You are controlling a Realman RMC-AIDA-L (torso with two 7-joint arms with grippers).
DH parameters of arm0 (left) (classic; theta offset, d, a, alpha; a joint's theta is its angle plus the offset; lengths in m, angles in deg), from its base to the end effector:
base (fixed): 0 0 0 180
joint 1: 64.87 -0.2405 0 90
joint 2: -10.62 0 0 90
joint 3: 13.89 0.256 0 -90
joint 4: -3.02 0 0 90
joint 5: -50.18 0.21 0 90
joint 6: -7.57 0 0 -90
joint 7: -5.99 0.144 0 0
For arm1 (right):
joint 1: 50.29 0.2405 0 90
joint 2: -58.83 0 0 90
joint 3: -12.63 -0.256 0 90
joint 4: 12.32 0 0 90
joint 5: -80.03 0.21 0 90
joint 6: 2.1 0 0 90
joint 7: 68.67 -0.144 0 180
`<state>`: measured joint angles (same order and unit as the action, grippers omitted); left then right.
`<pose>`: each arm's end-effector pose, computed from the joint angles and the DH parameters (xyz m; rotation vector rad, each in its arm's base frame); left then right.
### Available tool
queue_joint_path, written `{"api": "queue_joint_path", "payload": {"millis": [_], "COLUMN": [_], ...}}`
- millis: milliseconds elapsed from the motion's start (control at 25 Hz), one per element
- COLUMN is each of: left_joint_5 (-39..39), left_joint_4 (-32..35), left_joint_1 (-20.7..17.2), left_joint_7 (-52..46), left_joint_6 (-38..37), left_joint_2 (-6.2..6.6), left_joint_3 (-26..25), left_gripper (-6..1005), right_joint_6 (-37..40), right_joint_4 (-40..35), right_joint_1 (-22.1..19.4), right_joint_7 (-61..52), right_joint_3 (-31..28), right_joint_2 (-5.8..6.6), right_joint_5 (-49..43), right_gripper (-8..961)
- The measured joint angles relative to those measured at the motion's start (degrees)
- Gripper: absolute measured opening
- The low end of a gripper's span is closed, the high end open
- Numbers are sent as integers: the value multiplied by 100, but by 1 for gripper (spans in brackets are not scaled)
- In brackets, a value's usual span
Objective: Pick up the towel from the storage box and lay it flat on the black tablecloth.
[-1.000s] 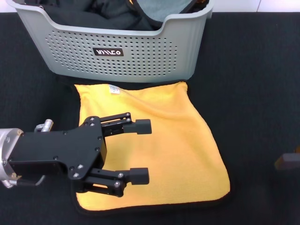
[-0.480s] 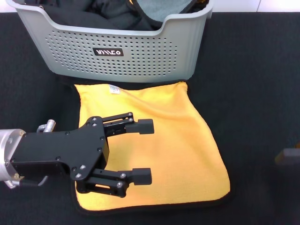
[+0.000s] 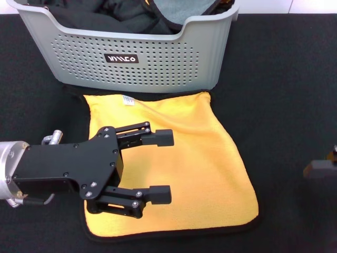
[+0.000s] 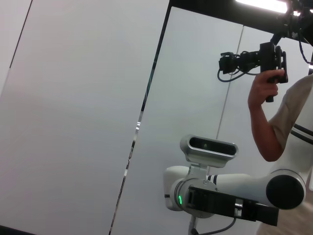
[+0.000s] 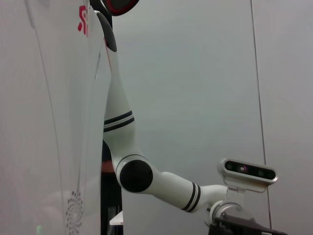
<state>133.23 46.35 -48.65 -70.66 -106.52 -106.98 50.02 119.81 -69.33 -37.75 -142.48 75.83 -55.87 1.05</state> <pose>-0.2276 0.2339 0.0171 2.7231 0.3333 1.3054 0.2176 0.2181 0.0652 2.7683 0.0994 -1.2819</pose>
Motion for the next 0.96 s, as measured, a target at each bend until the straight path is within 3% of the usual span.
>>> {"api": "queue_joint_path", "payload": {"millis": [960], "left_joint_5": [-141], "left_joint_4": [9], "left_joint_1": [30], "left_joint_7": [142], "left_joint_6": [28], "left_joint_2": [16], "left_joint_3": [-20], "left_gripper": [886], "right_joint_6": [-656], "right_joint_4": [137], "right_joint_1": [228], "right_joint_7": [14], "right_joint_3": [58], "right_joint_2": [-35], "right_joint_5": [1], "right_gripper": [771]}}
